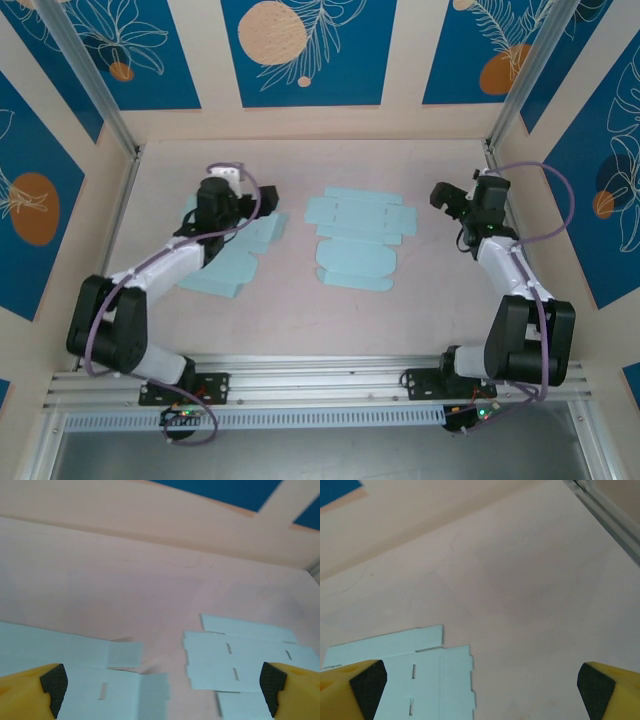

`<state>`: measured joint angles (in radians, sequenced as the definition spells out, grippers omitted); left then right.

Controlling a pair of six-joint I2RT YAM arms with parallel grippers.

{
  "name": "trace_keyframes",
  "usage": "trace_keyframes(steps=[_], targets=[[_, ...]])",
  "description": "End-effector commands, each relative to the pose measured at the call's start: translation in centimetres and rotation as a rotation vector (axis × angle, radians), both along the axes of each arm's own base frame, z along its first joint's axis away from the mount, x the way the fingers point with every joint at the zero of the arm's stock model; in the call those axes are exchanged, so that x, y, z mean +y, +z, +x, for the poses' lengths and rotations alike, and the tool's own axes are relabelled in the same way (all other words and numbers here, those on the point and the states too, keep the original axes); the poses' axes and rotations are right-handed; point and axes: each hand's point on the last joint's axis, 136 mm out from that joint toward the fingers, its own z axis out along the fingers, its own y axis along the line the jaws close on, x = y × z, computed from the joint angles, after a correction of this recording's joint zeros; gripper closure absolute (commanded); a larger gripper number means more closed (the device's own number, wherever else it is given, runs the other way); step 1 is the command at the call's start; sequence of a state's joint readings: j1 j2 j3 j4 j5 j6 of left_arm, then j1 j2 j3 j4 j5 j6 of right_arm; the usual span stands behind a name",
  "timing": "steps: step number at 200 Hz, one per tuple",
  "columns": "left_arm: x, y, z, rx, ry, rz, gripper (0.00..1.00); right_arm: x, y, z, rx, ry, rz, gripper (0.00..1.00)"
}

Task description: Fold the paper box

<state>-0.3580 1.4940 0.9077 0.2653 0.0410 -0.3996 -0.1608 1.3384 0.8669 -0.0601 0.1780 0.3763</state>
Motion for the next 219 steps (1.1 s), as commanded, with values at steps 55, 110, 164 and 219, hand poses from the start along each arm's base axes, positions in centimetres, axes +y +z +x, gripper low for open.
trace_keyframes(steps=[55,110,164,219], targets=[[-9.5,-5.4,1.2,0.253,-0.252,0.036,0.07,2.7,-5.2,-4.2,0.401,0.014,0.314,0.0],[-11.0,-8.8,-3.0,0.357,-0.304,0.176,0.18,6.3,-6.4,-5.9,0.455,0.091,0.44,0.0],[-12.9,-11.5,-6.5,0.475,-0.358,0.123,0.23,8.8,-8.1,-7.0,0.518,0.148,0.456,0.02],[-14.1,-14.0,-7.2,0.534,-0.387,0.075,0.26,9.4,-9.0,-7.1,0.552,0.142,0.451,0.02]])
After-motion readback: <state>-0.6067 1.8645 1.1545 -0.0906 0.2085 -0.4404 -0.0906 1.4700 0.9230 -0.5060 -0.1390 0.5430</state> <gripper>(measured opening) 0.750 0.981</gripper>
